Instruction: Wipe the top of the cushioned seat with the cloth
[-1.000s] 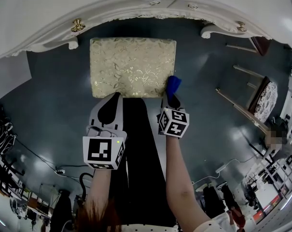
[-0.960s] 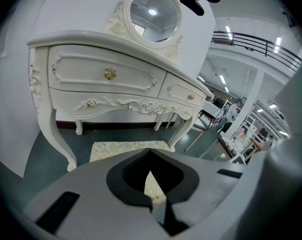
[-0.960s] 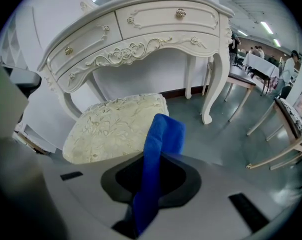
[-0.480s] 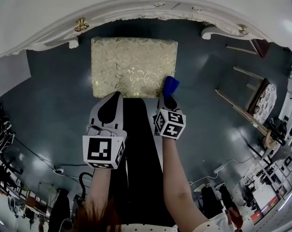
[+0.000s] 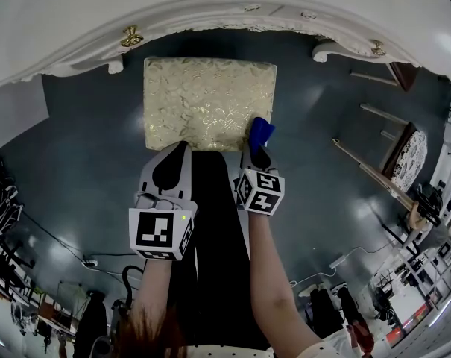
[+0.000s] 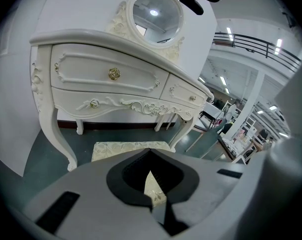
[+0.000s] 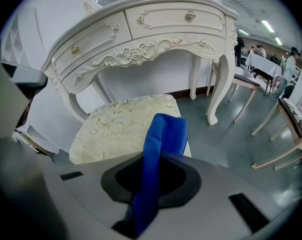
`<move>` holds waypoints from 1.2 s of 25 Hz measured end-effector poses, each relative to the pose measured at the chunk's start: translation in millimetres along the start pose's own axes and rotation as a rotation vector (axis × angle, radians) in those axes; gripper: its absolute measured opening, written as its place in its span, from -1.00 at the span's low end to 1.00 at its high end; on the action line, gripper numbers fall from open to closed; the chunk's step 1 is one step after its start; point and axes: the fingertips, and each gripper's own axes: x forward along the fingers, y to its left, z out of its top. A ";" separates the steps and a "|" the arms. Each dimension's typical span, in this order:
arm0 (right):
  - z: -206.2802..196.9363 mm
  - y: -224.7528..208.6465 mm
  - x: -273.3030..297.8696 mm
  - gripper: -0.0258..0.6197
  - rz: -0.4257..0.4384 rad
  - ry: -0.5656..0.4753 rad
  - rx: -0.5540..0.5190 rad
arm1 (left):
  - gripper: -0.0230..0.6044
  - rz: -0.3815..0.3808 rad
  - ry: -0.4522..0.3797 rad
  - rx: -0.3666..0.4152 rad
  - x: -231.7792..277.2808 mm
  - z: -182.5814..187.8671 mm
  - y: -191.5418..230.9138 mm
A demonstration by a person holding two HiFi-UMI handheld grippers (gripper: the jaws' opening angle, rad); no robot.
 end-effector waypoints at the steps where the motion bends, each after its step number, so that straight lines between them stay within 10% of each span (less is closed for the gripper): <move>1: 0.1 2.3 0.3 -0.73 0.004 0.000 -0.002 | -0.93 0.000 0.000 0.000 -0.3 0.0 0.5; 30: 1.5 42.5 9.0 -0.73 0.056 0.020 -0.046 | -0.93 0.023 -0.009 -0.035 -5.3 1.7 21.6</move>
